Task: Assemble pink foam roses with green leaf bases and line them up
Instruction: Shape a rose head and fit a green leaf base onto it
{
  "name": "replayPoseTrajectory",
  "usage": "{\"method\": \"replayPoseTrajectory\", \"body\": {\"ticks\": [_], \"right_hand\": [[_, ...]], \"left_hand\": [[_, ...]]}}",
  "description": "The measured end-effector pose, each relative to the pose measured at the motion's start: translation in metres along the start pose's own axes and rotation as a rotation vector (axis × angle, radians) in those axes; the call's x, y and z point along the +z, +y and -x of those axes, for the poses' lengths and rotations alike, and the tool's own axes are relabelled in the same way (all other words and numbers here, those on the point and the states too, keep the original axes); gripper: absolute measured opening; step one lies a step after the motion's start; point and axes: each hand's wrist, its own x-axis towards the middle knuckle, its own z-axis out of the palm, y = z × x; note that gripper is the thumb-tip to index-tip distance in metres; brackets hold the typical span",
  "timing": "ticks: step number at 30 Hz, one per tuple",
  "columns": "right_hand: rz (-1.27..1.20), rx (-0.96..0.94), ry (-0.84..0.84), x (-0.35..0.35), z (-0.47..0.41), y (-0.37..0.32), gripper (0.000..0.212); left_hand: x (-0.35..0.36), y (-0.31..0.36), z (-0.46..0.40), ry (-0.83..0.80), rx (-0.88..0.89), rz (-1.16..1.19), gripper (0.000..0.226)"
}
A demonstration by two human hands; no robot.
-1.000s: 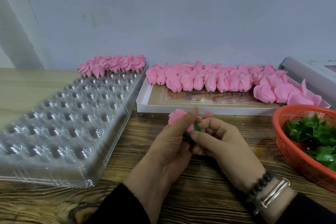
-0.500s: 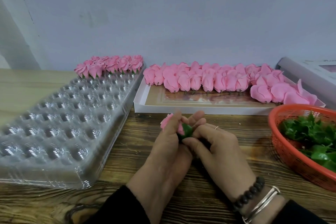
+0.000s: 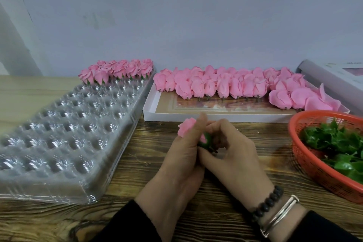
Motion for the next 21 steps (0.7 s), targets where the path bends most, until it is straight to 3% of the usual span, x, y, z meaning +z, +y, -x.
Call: {"method": "replayPoseTrajectory", "body": {"ticks": [3,5,9,12,14,19,21], "right_hand": [[-0.417,0.141,-0.093,-0.006,-0.003,-0.003,0.019],[-0.551,0.179,-0.186,-0.010,-0.003,-0.003,0.013],[-0.366,0.153,-0.153,-0.008,-0.005,0.001,0.016],[-0.228,0.034,-0.031,-0.011,-0.005,0.002,0.030],[-0.151,-0.076,-0.031,-0.015,-0.003,0.001,0.035],[0.041,-0.173,-0.123,-0.017,-0.002,-0.001,0.048],[0.035,-0.161,-0.125,-0.017,-0.001,-0.001,0.043]], "left_hand": [[-0.003,0.003,-0.002,-0.043,0.003,-0.100,0.019],[-0.004,0.005,-0.002,-0.043,0.003,-0.127,0.022],[-0.007,0.007,-0.002,0.001,0.158,-0.274,0.026],[-0.011,0.015,-0.001,0.063,0.393,-0.721,0.011],[-0.014,0.018,0.000,0.076,0.460,-0.994,0.011],[-0.015,0.015,0.002,-0.012,0.456,-1.335,0.067],[-0.016,0.015,0.002,-0.012,0.489,-1.404,0.079]]}}
